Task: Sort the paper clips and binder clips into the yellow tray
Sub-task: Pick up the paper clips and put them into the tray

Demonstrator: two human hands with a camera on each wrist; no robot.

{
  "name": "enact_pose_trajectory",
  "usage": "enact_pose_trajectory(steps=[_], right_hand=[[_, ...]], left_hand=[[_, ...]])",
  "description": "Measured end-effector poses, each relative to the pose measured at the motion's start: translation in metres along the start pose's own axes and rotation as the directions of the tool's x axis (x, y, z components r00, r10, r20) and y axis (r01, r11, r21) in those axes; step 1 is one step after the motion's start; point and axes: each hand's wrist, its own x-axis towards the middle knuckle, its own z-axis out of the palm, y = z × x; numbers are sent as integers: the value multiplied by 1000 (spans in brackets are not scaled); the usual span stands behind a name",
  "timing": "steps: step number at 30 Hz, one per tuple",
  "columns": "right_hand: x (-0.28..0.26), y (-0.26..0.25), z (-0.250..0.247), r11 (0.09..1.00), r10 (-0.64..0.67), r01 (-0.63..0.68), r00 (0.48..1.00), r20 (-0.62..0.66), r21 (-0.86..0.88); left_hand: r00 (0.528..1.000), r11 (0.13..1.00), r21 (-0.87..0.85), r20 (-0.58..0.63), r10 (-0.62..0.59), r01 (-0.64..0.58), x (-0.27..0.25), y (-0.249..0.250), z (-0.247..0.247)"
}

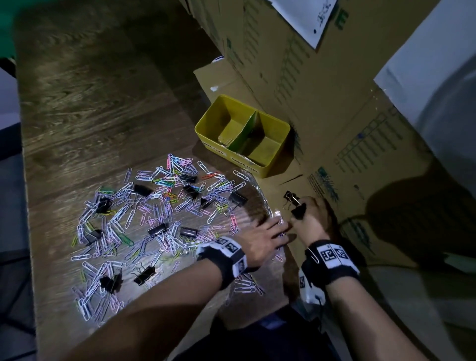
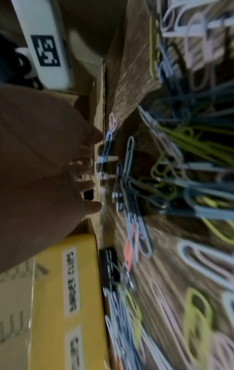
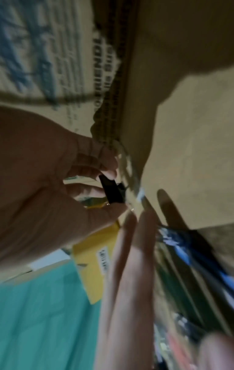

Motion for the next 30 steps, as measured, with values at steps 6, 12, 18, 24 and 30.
enact_pose_trajectory(steps=[6, 12, 18, 24, 30], right_hand=[[-7, 6, 9, 988, -138, 134, 989, -52, -77], [-35, -16, 4, 928, -291, 326, 936, 196, -180], [-72, -26, 33, 829, -173, 434, 799, 576, -353], [-84, -50, 60, 833, -342, 495, 812, 473, -247], [-74, -53, 58, 936, -327, 348, 807, 492, 51]], left_hand=[[999, 994, 111, -36, 25, -21, -27, 1, 20], [984, 990, 107, -139, 110, -95, -84, -30, 30], [982, 985, 38, -90, -165, 169, -87, -55, 15], [968, 994, -79, -235, -90, 73, -91, -43, 16], [904, 901, -398, -298, -306, 174, -114, -50, 16]])
